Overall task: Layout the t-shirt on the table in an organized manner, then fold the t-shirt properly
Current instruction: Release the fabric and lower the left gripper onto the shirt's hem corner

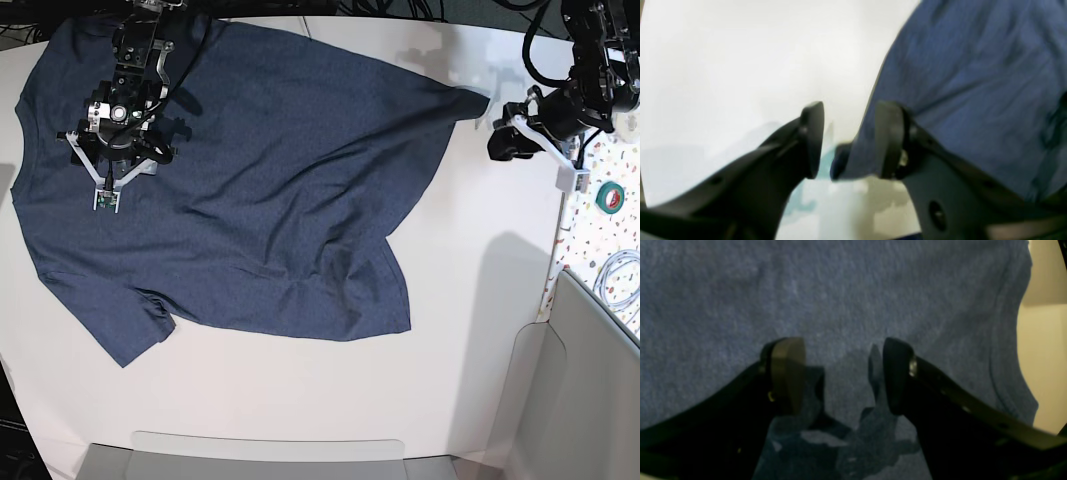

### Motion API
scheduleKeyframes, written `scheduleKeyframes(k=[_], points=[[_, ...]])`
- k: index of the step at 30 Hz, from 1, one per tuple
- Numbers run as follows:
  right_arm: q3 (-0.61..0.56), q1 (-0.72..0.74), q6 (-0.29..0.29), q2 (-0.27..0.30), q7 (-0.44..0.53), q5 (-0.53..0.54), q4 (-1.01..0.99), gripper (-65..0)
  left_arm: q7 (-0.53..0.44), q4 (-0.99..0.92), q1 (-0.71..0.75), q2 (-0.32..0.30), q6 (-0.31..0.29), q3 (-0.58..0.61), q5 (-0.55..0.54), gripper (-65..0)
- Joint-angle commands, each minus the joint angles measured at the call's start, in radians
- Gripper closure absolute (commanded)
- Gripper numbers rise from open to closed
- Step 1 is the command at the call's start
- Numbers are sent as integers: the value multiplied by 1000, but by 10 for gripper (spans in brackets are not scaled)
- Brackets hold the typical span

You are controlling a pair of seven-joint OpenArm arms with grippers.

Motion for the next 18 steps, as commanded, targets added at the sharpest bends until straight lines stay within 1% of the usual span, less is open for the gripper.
scheduleKeyframes(k=[1,3,5,6,7,8,10,12,13,16,18], points=[[1,9,-2,9,16,-8,18,-360,11,16,-22,-8,-4,-34,-5,-266],[1,9,-2,9,16,-8,18,-360,25,11,-76,21,-12,-61,-5,-264],[1,9,-2,7,16,-8,20,-360,25,11,-148,45,-14,-62,-5,-262],[1,9,-2,5,16,-8,20,-360,25,10,-183,60,-14,-54,-5,-253],[1,9,-2,4,16,-8,20,-360,25,7,-227,78,-14,-25,-1,-229],[1,9,-2,2,16,-8,20,-360,27,-6,-275,87,-14,10,-1,-198],[1,9,-2,2,16,-8,20,-360,27,-50,-369,98,-14,99,-1,-111],[1,6,-2,2,16,-8,20,-360,25,-138,-470,117,-14,199,-1,-30],[1,-4,-2,2,16,-8,21,-360,25,-200,-522,126,-14,252,-1,-8],[1,-22,-2,1,16,-8,66,-360,19,-405,-669,152,-14,391,-1,-18],[1,-30,-2,1,14,-8,110,-360,-23,-549,-749,172,-14,463,1,-25]])
